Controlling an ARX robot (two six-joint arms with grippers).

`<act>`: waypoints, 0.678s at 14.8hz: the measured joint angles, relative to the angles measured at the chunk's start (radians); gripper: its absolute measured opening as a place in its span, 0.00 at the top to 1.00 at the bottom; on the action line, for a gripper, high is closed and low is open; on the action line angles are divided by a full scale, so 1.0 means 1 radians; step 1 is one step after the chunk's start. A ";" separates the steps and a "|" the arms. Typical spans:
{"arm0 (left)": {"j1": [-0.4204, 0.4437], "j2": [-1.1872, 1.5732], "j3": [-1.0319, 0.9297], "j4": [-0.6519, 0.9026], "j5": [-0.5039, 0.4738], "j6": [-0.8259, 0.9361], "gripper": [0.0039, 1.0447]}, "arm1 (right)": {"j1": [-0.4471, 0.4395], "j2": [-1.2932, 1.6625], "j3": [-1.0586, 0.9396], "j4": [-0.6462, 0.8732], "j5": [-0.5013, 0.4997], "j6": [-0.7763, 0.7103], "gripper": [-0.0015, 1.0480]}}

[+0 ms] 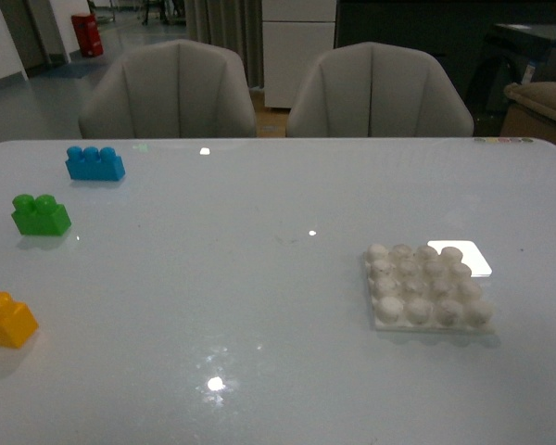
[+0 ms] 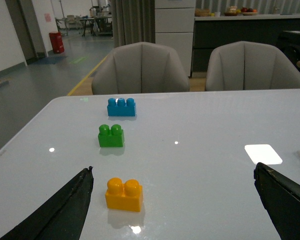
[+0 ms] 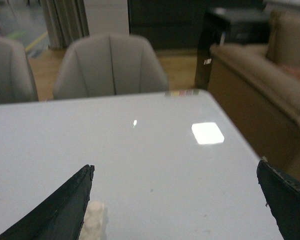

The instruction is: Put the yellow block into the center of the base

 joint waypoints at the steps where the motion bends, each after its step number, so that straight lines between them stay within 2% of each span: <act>1: 0.000 0.000 0.000 0.000 0.000 0.000 0.06 | 0.008 0.177 0.103 -0.056 -0.012 0.037 0.06; 4: 0.000 0.000 0.000 0.000 0.000 0.000 0.06 | 0.063 0.560 0.345 -0.166 -0.002 0.083 0.06; 10: 0.000 0.000 0.000 0.000 0.000 0.000 0.06 | 0.248 0.940 0.505 -0.288 -0.014 0.114 0.06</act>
